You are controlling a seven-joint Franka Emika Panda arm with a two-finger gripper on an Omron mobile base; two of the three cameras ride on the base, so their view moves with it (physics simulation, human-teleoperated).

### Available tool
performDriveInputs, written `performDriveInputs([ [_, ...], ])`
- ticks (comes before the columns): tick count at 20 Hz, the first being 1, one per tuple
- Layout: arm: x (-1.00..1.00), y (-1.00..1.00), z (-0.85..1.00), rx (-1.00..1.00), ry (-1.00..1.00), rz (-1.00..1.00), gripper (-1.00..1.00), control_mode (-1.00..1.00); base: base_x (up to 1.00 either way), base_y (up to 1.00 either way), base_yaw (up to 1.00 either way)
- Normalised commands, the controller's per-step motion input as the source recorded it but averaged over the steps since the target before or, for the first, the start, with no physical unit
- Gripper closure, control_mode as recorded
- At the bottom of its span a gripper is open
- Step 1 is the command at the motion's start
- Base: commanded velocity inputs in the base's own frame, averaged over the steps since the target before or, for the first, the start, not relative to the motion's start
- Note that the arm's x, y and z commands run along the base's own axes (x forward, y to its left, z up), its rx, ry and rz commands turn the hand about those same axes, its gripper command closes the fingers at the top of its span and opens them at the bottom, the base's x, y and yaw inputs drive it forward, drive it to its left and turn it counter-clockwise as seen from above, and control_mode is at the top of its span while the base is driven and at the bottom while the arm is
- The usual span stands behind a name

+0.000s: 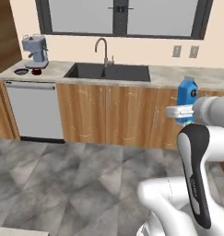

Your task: Take a sugar cube from the saucer and place it inside the coffee. Then, grab milk from the fridge and place it next to the coffee on the counter to sweeten the coffee.

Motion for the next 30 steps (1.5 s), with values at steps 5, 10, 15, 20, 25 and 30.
performDriveInputs([
  [5,0.00,0.00,0.00,0.00,0.00,0.00,1.00,1.00,1.00,-0.37,0.41],
  [10,0.00,0.00,0.00,0.00,0.00,0.00,1.00,1.00,1.00,-0.29,0.30],
  [15,0.00,0.00,0.00,0.00,0.00,0.00,1.00,1.00,1.00,0.04,0.11],
  [20,0.00,0.00,0.00,0.00,0.00,0.00,1.00,1.00,1.00,0.43,0.00],
  [25,0.00,0.00,0.00,0.00,0.00,0.00,1.00,1.00,1.00,0.87,0.00],
  [30,0.00,0.00,0.00,0.00,0.00,0.00,1.00,1.00,1.00,1.00,-0.14],
])
